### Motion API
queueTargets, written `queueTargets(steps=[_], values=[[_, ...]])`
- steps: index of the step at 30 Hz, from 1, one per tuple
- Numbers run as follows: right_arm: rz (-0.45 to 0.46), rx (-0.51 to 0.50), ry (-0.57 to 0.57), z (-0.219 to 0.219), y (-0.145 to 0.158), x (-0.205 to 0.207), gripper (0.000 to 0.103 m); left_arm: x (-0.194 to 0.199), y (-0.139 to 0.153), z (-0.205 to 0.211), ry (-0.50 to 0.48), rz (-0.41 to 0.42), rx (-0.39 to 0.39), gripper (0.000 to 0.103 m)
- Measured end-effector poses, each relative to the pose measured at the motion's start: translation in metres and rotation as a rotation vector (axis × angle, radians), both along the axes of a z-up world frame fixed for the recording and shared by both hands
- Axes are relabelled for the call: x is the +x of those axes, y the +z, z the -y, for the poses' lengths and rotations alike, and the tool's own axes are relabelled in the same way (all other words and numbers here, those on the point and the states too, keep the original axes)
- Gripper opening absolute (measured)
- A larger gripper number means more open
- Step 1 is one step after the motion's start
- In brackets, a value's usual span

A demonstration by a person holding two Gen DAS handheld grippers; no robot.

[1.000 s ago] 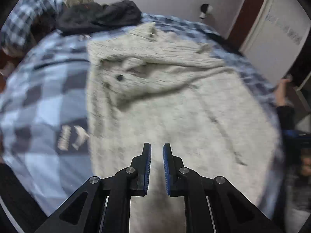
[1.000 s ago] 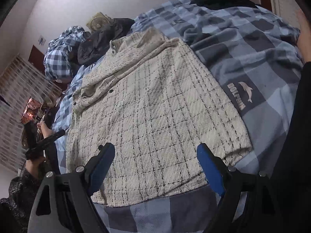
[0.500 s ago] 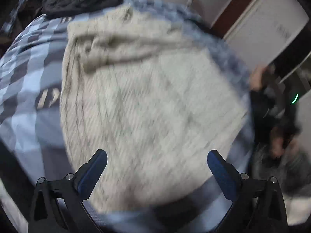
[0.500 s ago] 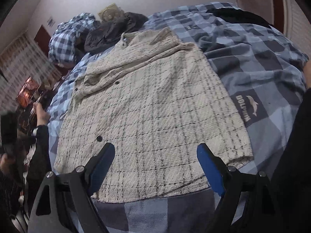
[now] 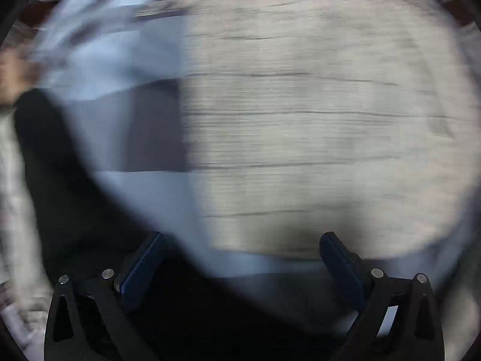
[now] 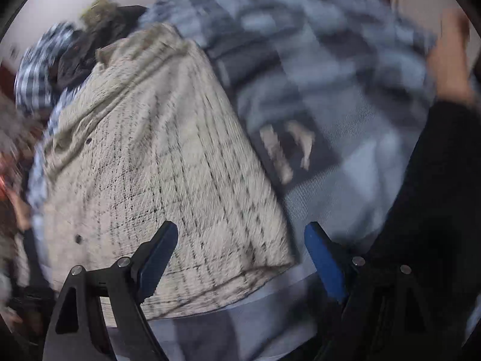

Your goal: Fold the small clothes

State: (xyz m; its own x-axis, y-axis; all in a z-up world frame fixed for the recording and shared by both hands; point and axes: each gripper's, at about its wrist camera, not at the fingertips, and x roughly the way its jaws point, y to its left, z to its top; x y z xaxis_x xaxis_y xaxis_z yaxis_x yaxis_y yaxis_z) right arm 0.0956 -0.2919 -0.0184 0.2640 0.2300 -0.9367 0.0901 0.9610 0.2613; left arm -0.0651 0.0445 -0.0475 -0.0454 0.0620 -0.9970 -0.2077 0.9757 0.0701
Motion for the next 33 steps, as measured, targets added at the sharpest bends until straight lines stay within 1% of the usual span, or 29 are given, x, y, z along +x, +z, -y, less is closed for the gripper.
queueTargets(steps=[2, 4, 6, 8, 11, 12, 13, 14, 15, 16, 17, 18, 19, 20, 21, 22, 23, 24, 26, 27, 28, 29, 32, 33], values=[[-0.065, -0.001, -0.022, 0.005, -0.014, 0.005, 0.084, -0.001, 0.002, -0.008, 0.026, 0.022, -0.047, 0.102], [-0.09, -0.053, -0.027, 0.005, -0.021, 0.011, 0.084, -0.002, 0.007, -0.008, 0.015, 0.059, -0.079, 0.102], [-0.141, -0.112, 0.014, -0.002, -0.032, 0.017, 0.084, -0.003, 0.011, -0.005, -0.008, 0.092, -0.124, 0.102], [-0.201, -0.145, 0.056, -0.01, -0.047, 0.02, 0.084, -0.002, 0.012, 0.0, -0.036, 0.093, -0.122, 0.1], [-0.208, -0.196, 0.094, -0.018, -0.051, 0.019, 0.084, 0.0, 0.006, 0.001, -0.039, 0.065, -0.143, 0.099], [-0.205, -0.196, 0.099, -0.019, -0.051, 0.017, 0.083, 0.002, 0.0, -0.002, -0.031, 0.044, -0.17, 0.099], [-0.196, -0.188, 0.097, -0.018, -0.049, 0.014, 0.075, 0.004, -0.004, -0.005, -0.02, 0.02, -0.204, 0.098], [-0.18, -0.18, 0.1, -0.018, -0.045, 0.011, 0.06, 0.004, -0.009, -0.008, -0.003, -0.002, -0.23, 0.098], [-0.169, -0.177, 0.102, -0.022, -0.04, 0.01, 0.05, 0.005, -0.011, -0.011, 0.004, -0.012, -0.239, 0.098], [-0.153, -0.165, 0.107, -0.023, -0.036, 0.006, 0.033, 0.006, -0.013, -0.012, 0.008, -0.022, -0.244, 0.097], [-0.146, -0.141, 0.111, -0.024, -0.033, 0.002, 0.011, 0.008, -0.017, -0.012, 0.011, -0.039, -0.252, 0.097], [-0.14, -0.083, 0.117, -0.024, -0.032, -0.002, 0.007, 0.009, -0.022, -0.012, 0.015, -0.061, -0.256, 0.097], [-0.13, -0.064, 0.118, -0.023, -0.03, -0.006, 0.007, 0.01, -0.025, -0.014, 0.018, -0.074, -0.253, 0.096], [-0.121, -0.053, 0.117, -0.023, -0.028, -0.008, 0.006, 0.012, -0.027, -0.013, 0.022, -0.083, -0.245, 0.093], [-0.112, -0.01, 0.115, -0.02, -0.027, -0.011, 0.005, 0.013, -0.028, -0.013, 0.023, -0.08, -0.241, 0.09], [-0.101, 0.042, 0.113, -0.018, -0.024, -0.012, 0.005, 0.015, -0.026, -0.014, 0.024, -0.071, -0.237, 0.083], [-0.077, 0.108, 0.111, -0.016, -0.02, -0.013, 0.004, 0.017, -0.022, -0.015, 0.03, -0.056, -0.232, 0.072], [-0.047, 0.16, 0.107, -0.013, -0.014, -0.016, 0.004, 0.019, -0.015, -0.017, 0.039, -0.036, -0.229, 0.065], [0.014, 0.238, 0.104, -0.006, -0.002, -0.021, 0.004, 0.018, -0.004, -0.023, 0.066, 0.002, -0.235, 0.035], [0.047, 0.29, 0.102, -0.002, 0.005, -0.025, 0.004, 0.017, 0.006, -0.026, 0.087, 0.02, -0.235, 0.028], [0.07, 0.334, 0.101, 0.002, 0.01, -0.027, 0.004, 0.016, 0.012, -0.03, 0.106, 0.041, -0.233, 0.019], [0.09, 0.375, 0.1, 0.005, 0.015, -0.029, 0.004, 0.016, 0.021, -0.033, 0.109, 0.058, -0.233, 0.012], [0.131, 0.504, 0.079, 0.012, 0.023, -0.035, 0.004, 0.013, 0.046, -0.025, 0.07, 0.112, -0.189, 0.008], [0.158, 0.551, 0.066, 0.013, 0.027, -0.04, 0.004, 0.012, 0.058, -0.022, 0.066, 0.149, -0.196, 0.006]])
